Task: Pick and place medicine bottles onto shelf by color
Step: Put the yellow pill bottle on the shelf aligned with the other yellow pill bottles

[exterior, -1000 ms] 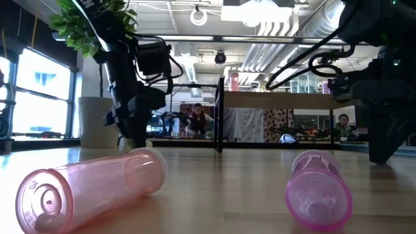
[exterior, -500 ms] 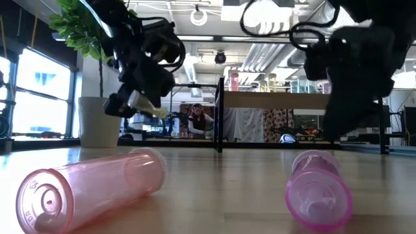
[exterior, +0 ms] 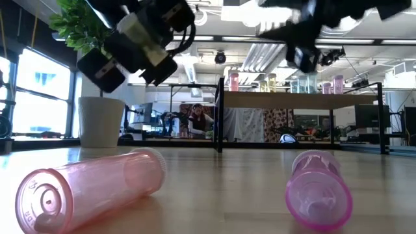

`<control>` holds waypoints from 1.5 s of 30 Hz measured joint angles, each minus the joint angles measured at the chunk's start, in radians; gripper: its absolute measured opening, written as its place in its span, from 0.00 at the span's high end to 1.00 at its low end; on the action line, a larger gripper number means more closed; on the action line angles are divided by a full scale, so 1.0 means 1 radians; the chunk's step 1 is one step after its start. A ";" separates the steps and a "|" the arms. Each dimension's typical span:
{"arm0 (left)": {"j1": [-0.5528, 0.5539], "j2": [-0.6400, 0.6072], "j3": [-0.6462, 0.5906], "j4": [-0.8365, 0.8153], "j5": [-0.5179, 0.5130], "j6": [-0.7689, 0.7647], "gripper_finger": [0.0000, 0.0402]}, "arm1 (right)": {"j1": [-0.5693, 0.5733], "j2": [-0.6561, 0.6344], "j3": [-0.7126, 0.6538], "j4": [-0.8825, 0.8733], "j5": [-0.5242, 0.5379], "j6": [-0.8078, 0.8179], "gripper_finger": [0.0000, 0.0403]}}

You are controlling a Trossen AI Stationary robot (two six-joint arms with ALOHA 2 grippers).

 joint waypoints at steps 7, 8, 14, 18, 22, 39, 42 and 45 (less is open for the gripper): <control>-0.024 0.000 0.001 0.251 -0.117 -0.318 0.79 | 0.000 -0.001 0.276 -0.459 -0.006 -0.502 0.62; -0.026 0.000 0.001 0.267 -0.148 -0.347 0.79 | 0.000 -0.003 0.306 -0.528 -0.006 -0.579 0.62; -0.026 0.000 0.001 0.322 -0.306 -0.430 0.79 | 0.000 -0.063 0.417 -0.762 -0.023 -0.896 0.63; -0.027 0.000 0.001 0.324 -0.381 -0.437 0.79 | -0.003 -0.088 0.425 -0.767 -0.005 -1.012 0.65; -0.036 0.000 0.001 0.339 -0.478 -0.474 0.79 | -0.016 -0.082 0.426 -0.752 0.034 -1.092 0.65; -0.164 -0.002 0.001 0.513 -0.950 -0.554 0.79 | -0.053 -0.071 0.426 -0.699 0.108 -1.179 0.65; -0.180 -0.002 0.001 0.532 -0.957 -0.566 0.79 | -0.056 -0.071 0.426 -0.642 0.096 -1.172 0.65; -0.196 -0.002 0.001 0.530 -0.955 -0.589 0.79 | -0.055 -0.070 0.426 -0.560 0.012 -1.181 0.65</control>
